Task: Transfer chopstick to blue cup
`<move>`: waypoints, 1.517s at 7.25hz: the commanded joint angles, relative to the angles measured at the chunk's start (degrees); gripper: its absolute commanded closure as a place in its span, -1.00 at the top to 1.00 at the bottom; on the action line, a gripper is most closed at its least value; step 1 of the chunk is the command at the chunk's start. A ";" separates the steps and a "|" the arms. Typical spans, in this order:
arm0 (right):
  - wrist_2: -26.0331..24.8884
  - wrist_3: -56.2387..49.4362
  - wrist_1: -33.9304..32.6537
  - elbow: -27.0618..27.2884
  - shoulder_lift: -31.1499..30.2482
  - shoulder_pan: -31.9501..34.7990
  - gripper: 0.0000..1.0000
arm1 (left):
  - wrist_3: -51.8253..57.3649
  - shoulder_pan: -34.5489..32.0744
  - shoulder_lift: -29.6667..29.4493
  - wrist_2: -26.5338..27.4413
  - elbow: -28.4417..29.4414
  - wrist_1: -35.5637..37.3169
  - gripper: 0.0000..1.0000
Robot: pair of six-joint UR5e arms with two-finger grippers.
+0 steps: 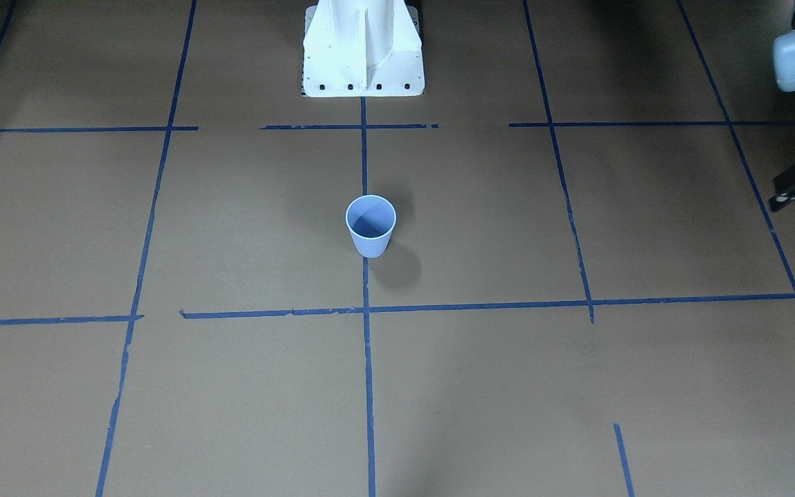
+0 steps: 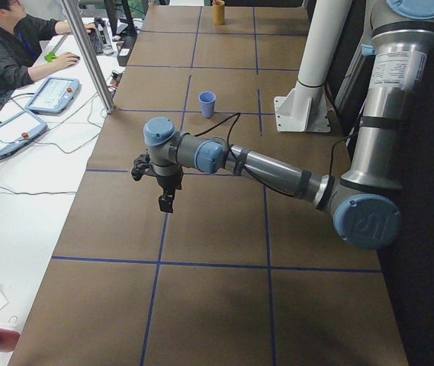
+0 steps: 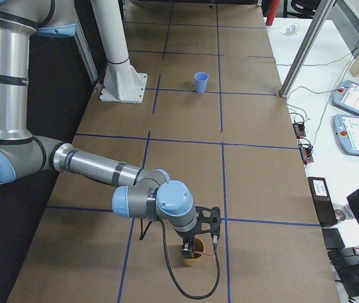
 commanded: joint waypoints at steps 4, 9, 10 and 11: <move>-3.70 7.55 9.50 -11.32 6.14 -0.57 0.80 | 0.34 -1.30 1.11 0.00 -1.58 -0.03 1.00; -3.70 8.70 9.59 -11.15 6.14 -3.48 -0.66 | 0.34 -1.30 1.11 0.09 -1.67 0.06 1.00; -3.62 8.69 10.46 -11.23 5.97 -3.48 -0.87 | 0.34 -1.30 1.11 0.09 -1.67 0.06 1.00; -3.62 8.26 10.90 -11.15 5.88 -3.39 -0.95 | 0.34 -1.30 1.02 0.09 -1.84 0.06 1.00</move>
